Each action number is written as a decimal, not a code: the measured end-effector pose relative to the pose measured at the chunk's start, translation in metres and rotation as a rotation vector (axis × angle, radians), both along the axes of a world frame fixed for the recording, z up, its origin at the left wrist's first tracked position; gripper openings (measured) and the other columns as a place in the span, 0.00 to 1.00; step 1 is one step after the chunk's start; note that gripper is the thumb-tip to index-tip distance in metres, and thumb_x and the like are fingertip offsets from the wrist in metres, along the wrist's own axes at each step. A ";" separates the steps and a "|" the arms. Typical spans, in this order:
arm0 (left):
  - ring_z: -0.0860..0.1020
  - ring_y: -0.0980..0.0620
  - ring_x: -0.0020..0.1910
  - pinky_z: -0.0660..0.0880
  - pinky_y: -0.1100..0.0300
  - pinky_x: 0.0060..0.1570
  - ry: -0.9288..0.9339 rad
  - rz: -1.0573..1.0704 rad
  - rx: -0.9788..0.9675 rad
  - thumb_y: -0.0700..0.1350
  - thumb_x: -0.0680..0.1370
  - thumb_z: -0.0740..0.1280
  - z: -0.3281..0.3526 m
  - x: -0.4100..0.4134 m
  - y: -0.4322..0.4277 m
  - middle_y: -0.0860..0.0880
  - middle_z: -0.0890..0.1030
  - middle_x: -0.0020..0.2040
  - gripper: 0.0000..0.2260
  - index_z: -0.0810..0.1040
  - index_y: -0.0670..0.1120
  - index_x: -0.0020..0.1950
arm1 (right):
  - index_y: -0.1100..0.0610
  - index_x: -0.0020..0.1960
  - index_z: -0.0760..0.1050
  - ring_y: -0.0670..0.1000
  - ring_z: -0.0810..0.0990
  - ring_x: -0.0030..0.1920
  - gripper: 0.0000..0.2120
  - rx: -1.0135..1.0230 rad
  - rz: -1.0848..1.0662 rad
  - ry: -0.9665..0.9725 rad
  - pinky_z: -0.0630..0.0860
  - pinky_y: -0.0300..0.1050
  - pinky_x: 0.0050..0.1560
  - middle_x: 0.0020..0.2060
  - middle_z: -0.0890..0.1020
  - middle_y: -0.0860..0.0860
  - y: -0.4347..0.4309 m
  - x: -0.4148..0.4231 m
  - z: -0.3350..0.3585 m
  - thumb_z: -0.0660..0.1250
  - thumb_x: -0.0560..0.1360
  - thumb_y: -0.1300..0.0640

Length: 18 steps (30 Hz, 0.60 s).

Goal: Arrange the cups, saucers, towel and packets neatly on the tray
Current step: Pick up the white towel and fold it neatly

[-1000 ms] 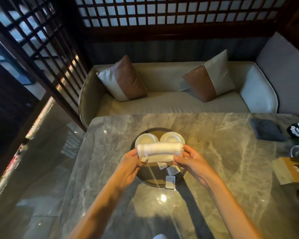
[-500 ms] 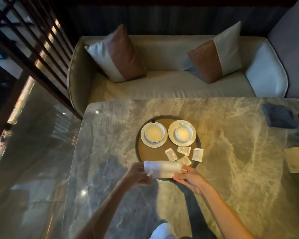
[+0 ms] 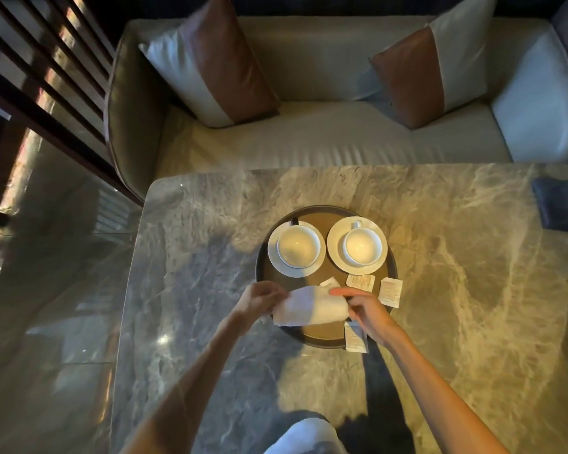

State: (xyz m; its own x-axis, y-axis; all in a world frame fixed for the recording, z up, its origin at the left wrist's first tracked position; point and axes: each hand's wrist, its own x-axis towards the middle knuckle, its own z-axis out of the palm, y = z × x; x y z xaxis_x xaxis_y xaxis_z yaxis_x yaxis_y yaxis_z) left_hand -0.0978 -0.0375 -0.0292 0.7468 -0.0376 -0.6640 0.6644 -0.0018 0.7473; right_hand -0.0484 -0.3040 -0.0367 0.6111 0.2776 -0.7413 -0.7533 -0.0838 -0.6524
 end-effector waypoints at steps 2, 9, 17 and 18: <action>0.80 0.50 0.39 0.77 0.54 0.41 -0.087 -0.059 0.117 0.40 0.75 0.71 -0.007 0.004 0.000 0.42 0.82 0.42 0.06 0.82 0.37 0.47 | 0.60 0.49 0.85 0.57 0.74 0.57 0.14 0.026 -0.035 0.038 0.73 0.48 0.54 0.56 0.80 0.58 0.003 0.004 -0.005 0.60 0.80 0.64; 0.78 0.53 0.56 0.77 0.63 0.56 -0.259 -0.200 0.346 0.36 0.74 0.70 -0.023 0.013 -0.004 0.49 0.78 0.58 0.16 0.81 0.49 0.60 | 0.48 0.48 0.81 0.42 0.78 0.54 0.10 -0.268 0.145 -0.289 0.74 0.30 0.46 0.51 0.82 0.45 0.018 0.007 -0.015 0.73 0.73 0.62; 0.80 0.53 0.56 0.74 0.64 0.60 -0.271 -0.234 0.526 0.37 0.75 0.70 -0.033 0.003 0.001 0.51 0.82 0.57 0.12 0.84 0.46 0.56 | 0.38 0.54 0.76 0.39 0.76 0.58 0.20 -0.204 0.164 -0.292 0.74 0.31 0.49 0.55 0.79 0.39 0.030 -0.004 -0.034 0.70 0.74 0.64; 0.80 0.53 0.55 0.72 0.68 0.58 -0.280 -0.241 0.549 0.37 0.75 0.70 -0.033 0.003 -0.001 0.51 0.83 0.56 0.11 0.84 0.46 0.56 | 0.37 0.54 0.76 0.39 0.75 0.59 0.20 -0.208 0.169 -0.295 0.74 0.31 0.50 0.56 0.78 0.38 0.030 -0.004 -0.036 0.70 0.75 0.63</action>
State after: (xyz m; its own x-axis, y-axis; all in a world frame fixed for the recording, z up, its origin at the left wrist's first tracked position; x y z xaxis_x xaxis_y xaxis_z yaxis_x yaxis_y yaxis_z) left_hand -0.0943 -0.0381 -0.0619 0.9071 0.0632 -0.4162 0.3783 -0.5557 0.7403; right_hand -0.0522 -0.2744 -0.0724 0.7645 0.2551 -0.5920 -0.5005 -0.3438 -0.7945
